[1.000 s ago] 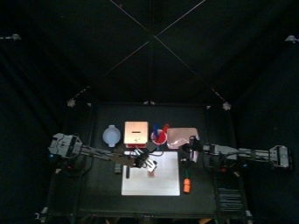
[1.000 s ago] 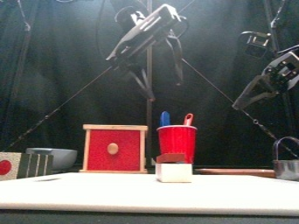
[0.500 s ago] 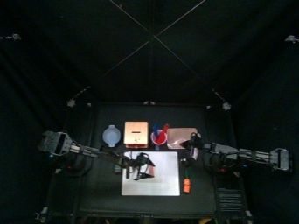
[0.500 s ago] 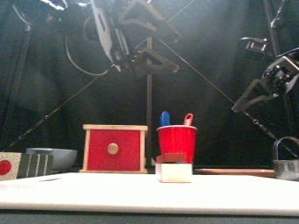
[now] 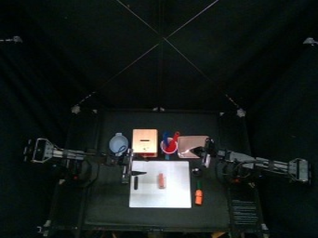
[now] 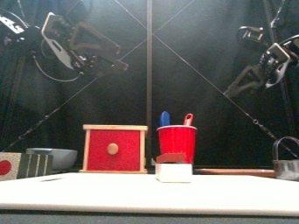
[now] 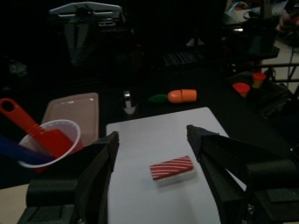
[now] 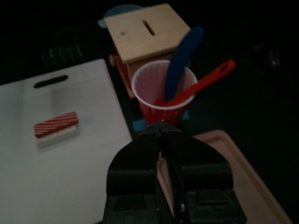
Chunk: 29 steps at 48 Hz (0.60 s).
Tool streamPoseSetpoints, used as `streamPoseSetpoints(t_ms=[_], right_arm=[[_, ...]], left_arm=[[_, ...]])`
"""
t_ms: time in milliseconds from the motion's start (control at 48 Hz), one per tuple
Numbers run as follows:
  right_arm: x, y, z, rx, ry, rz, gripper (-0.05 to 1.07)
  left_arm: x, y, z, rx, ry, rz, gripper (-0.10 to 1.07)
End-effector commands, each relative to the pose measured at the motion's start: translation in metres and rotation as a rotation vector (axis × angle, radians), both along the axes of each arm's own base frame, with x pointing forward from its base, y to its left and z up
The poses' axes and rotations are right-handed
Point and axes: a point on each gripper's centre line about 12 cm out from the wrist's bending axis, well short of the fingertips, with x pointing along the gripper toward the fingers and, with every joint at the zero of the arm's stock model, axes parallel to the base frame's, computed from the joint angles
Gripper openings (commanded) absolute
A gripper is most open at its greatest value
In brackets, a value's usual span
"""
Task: Grab salmon sushi with right hand
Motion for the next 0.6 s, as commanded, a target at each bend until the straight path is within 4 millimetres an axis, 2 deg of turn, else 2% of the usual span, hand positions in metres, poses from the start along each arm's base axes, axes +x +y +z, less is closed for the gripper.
streamPoseSetpoints(t_ms=[0,125,271,583], right_arm=[[0.009,0.005,0.019,-0.016,-0.051,0.034,0.02],[0.015,0.015,0.030,-0.033,-0.098,0.088,0.02],[0.022,0.027,0.039,-0.062,-0.156,0.150,0.02],[0.028,0.028,0.033,-0.077,-0.147,0.165,0.02]], left_arm=[[-0.011,0.003,0.016,-0.016,-0.064,0.029,0.95],[-0.029,0.008,0.011,-0.063,-0.046,0.080,0.95],[-0.040,0.008,0.001,-0.093,0.001,0.104,0.94],[-0.045,0.007,-0.002,-0.107,0.011,0.110,0.94]])
